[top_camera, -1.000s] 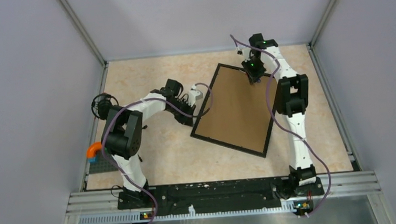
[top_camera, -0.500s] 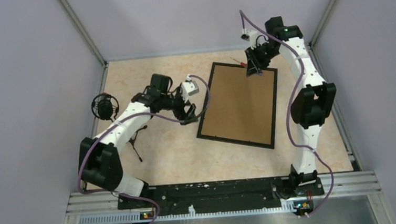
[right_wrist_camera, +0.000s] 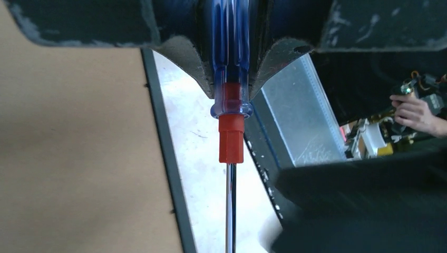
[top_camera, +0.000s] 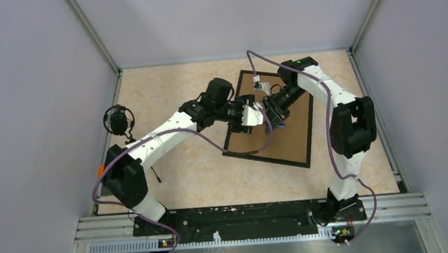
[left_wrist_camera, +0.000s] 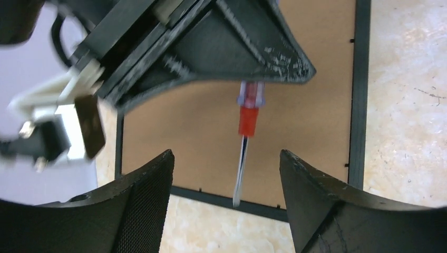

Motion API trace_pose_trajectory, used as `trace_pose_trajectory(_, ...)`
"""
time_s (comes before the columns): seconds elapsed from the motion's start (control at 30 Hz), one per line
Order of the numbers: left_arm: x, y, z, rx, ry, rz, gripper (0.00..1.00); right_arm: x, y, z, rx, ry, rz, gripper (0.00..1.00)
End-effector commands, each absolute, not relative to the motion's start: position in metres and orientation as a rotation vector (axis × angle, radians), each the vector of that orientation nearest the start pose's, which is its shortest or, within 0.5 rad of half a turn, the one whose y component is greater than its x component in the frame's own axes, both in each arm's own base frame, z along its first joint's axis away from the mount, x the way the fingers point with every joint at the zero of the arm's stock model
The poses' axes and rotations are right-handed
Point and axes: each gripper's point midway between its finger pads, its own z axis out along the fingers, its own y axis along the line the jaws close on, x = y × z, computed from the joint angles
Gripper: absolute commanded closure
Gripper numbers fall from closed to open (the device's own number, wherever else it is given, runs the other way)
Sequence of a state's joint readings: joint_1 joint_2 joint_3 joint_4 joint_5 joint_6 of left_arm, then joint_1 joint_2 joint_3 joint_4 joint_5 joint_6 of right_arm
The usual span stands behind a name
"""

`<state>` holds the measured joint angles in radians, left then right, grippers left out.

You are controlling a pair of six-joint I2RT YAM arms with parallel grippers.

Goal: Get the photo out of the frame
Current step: Adjust the screwdriver.

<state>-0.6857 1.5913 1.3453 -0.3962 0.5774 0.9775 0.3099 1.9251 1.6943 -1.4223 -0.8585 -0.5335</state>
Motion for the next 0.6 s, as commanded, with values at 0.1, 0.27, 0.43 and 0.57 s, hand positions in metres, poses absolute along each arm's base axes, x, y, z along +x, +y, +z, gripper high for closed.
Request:
trace_pose_trajectory(0.1, 0.299, -0.362, 0.181, 1.91, 1.133, -0.37, 0.41, 0.22, 0.224, 0.202, -1.253, 2.439, 1.422, 1.0)
trace_pose_trajectory(0.27, 0.286, -0.365, 0.167, 1.88, 1.233, -0.431, 0.75, 0.218, 0.224, 0.214, -1.257, 2.398, 1.411, 0.99)
trace_pose_trajectory(0.43, 0.291, -0.369, 0.17, 1.666, 1.517, -0.539, 1.0, 0.231, 0.219, 0.226, -1.22, 2.364, 1.365, 0.86)
trace_pose_trajectory(0.57, 0.282, -0.374, 0.186, 1.463, 1.63, -0.703, 1.0, 0.275, 0.197, 0.253, -0.969, 2.313, 1.346, 0.51)
